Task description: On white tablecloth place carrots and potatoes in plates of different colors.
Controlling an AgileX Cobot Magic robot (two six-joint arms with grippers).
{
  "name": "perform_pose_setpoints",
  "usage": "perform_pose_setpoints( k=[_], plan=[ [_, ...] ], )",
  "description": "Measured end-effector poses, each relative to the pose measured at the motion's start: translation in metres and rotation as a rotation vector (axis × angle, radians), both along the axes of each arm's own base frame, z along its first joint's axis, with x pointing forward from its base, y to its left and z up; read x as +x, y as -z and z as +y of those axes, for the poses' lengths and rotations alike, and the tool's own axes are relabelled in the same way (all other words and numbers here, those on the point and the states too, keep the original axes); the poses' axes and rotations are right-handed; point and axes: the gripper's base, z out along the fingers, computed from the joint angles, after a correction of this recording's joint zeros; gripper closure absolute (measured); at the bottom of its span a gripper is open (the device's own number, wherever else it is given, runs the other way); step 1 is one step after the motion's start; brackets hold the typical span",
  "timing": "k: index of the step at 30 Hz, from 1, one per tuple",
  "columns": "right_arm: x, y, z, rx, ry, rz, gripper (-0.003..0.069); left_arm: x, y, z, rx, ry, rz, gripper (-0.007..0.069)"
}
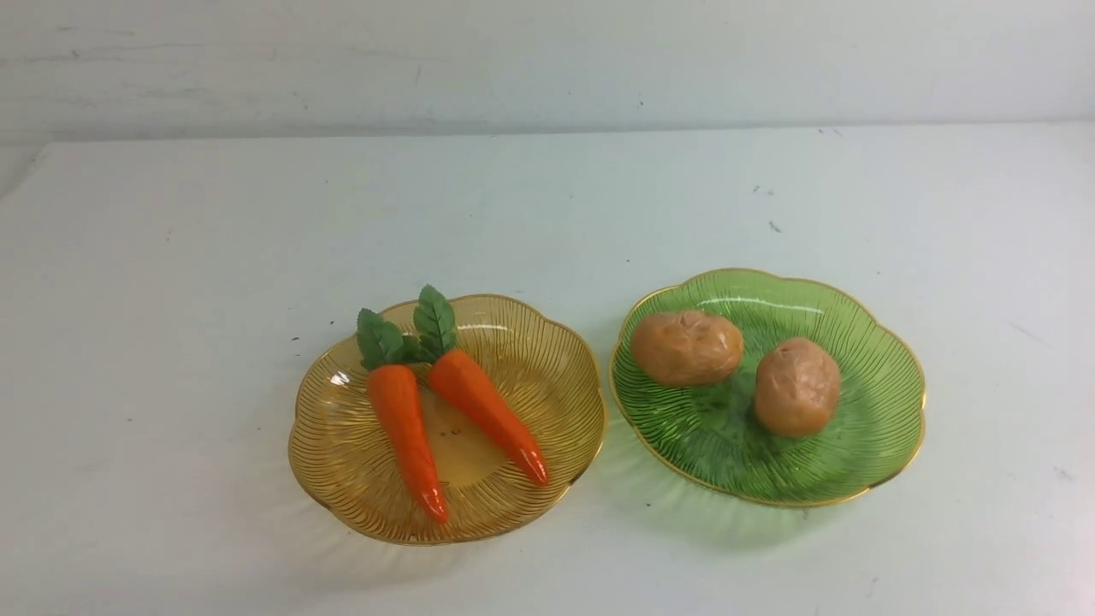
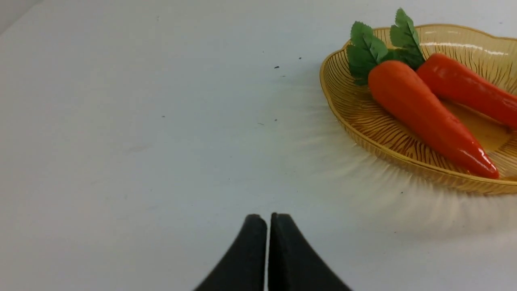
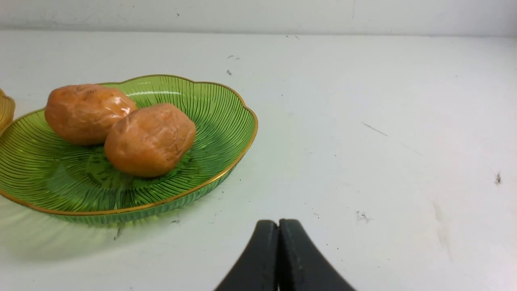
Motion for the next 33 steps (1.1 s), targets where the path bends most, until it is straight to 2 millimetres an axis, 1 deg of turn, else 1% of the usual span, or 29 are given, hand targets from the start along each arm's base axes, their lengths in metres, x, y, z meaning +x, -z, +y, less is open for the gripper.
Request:
perform_pose_setpoints(
  k=[33],
  plan=[
    [0.0000,0.0004,0.0000,0.000,0.000,0.001,0.0674,-0.0001,0.0000,-0.0005,-0.007,0.004,-0.001,0.0628]
  ],
)
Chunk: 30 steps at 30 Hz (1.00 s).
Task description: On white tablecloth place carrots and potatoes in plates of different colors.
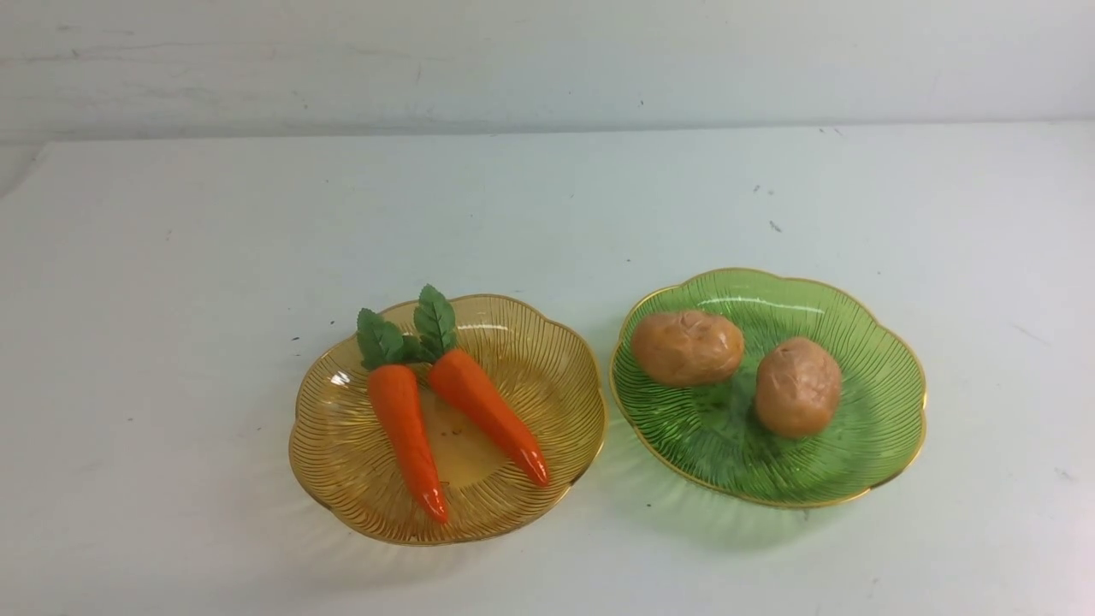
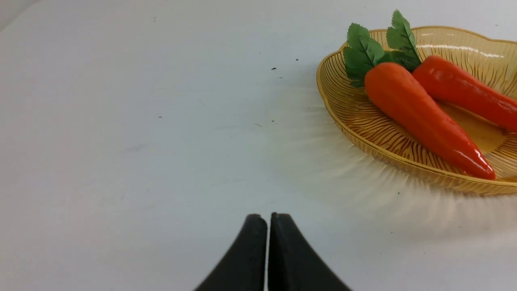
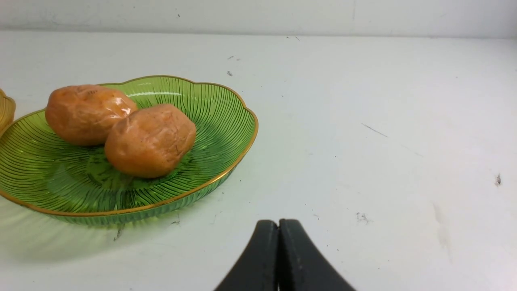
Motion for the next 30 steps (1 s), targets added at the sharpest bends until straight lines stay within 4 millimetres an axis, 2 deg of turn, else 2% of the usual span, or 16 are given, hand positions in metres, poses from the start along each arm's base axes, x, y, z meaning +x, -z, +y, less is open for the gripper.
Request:
perform_pose_setpoints(
  k=[30],
  plan=[
    [0.0000,0.0000,0.0000,-0.012,-0.003,0.000,0.0674,0.0000,0.0000,0.0000,0.000,0.000,0.000,0.0628]
  ],
)
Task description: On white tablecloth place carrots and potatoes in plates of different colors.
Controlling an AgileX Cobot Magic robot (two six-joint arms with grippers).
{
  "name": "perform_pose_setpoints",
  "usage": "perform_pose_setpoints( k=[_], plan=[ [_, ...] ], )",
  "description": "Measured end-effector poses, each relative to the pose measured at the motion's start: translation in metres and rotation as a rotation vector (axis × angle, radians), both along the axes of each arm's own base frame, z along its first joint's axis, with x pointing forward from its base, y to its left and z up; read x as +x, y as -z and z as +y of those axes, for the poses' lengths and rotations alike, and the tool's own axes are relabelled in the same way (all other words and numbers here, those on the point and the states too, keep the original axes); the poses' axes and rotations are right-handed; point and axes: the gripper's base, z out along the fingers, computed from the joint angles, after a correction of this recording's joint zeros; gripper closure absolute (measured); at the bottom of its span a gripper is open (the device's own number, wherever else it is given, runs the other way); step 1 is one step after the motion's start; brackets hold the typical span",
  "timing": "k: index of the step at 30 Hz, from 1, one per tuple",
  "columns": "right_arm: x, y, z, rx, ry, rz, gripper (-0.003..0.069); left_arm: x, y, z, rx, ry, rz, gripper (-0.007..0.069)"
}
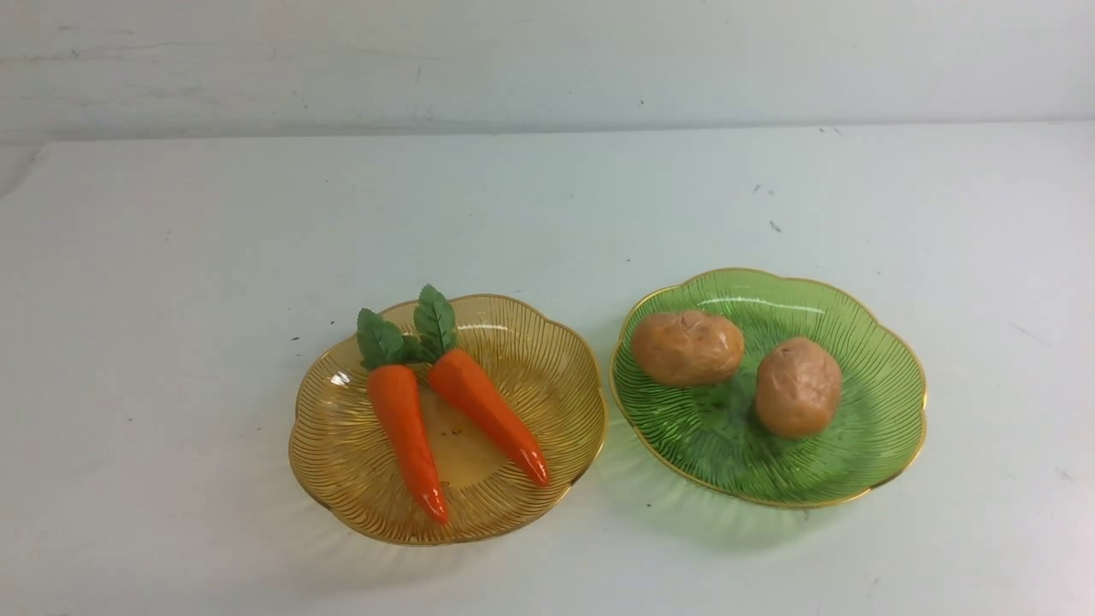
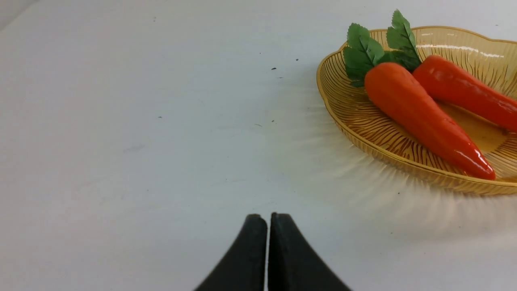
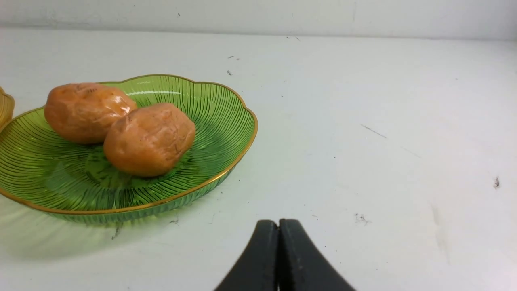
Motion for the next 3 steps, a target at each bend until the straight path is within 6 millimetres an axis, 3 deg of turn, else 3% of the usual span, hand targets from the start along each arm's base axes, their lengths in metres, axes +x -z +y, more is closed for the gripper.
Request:
perform_pose_setpoints(
  k=[3],
  plan=[
    [0.0000,0.0000,0.0000,-0.005,-0.001,0.000,0.0674,0.0000,0.0000,0.0000,0.000,0.000,0.000,0.0628]
  ],
)
